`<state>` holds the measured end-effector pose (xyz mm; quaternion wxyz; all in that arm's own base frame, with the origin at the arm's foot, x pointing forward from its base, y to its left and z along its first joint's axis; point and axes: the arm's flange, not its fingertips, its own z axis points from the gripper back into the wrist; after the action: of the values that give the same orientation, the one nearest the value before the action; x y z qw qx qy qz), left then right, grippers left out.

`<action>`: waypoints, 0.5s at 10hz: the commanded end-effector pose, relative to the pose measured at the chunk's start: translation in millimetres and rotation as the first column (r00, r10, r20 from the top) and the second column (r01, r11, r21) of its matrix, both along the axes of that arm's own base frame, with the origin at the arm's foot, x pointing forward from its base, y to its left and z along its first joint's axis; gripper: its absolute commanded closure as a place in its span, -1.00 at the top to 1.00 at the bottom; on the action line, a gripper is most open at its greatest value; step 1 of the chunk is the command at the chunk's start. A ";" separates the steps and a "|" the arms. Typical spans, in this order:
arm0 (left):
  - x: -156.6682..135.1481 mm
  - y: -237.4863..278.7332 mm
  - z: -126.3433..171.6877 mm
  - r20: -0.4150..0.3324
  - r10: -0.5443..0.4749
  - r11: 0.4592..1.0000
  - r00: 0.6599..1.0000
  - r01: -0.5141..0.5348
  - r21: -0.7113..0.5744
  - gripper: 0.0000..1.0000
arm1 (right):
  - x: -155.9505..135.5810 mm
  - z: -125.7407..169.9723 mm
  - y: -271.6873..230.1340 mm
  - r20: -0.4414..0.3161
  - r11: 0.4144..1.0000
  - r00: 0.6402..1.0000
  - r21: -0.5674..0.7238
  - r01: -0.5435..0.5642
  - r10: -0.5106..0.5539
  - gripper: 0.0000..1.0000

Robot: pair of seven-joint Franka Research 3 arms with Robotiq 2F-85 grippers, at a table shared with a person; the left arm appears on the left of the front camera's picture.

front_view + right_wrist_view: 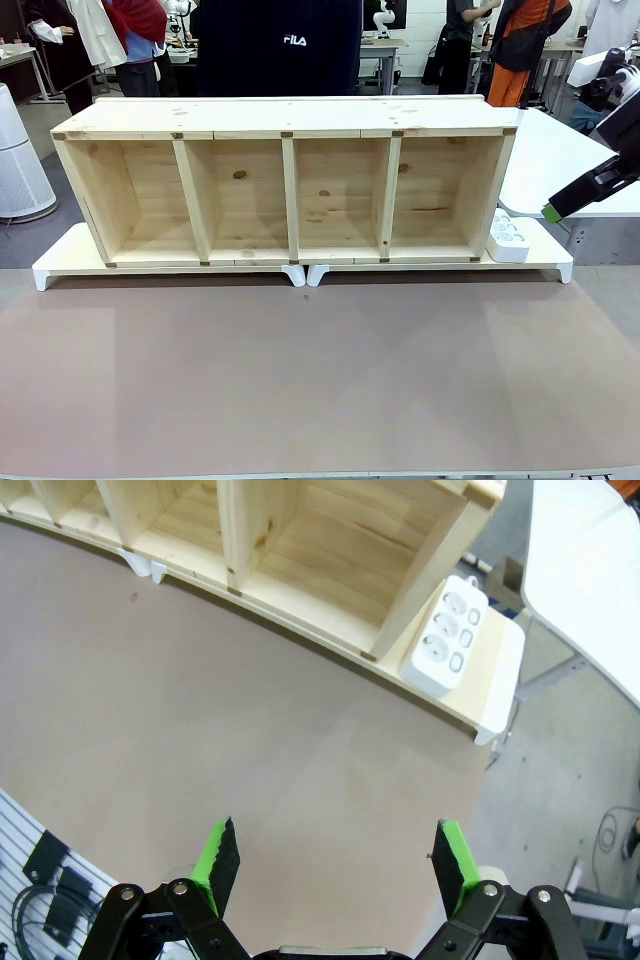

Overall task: Perform cable management.
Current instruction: When the cord part of the Power Cable appears at the lower middle area of the table and stops, grasp the cord part of the Power Cable.

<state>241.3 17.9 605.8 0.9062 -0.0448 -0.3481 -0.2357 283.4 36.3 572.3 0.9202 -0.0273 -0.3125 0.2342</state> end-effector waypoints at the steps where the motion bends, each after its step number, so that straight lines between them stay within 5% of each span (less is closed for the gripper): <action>1: -1.5 0.4 0.8 0.005 -0.002 1.000 1.000 0.002 -0.005 1.00 | 0.1 -0.3 -0.2 -0.001 1.000 1.000 0.000 0.000 0.000 1.00; 5: -1.5 0.4 0.8 0.005 -0.002 1.000 1.000 0.002 -0.005 1.00 | 0.1 -0.3 -0.2 -0.001 1.000 1.000 0.000 0.000 0.000 1.00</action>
<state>241.3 17.9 605.8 0.9062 -0.0448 -0.3481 -0.2357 283.4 36.2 572.3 0.9202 -0.0273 -0.3125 0.2341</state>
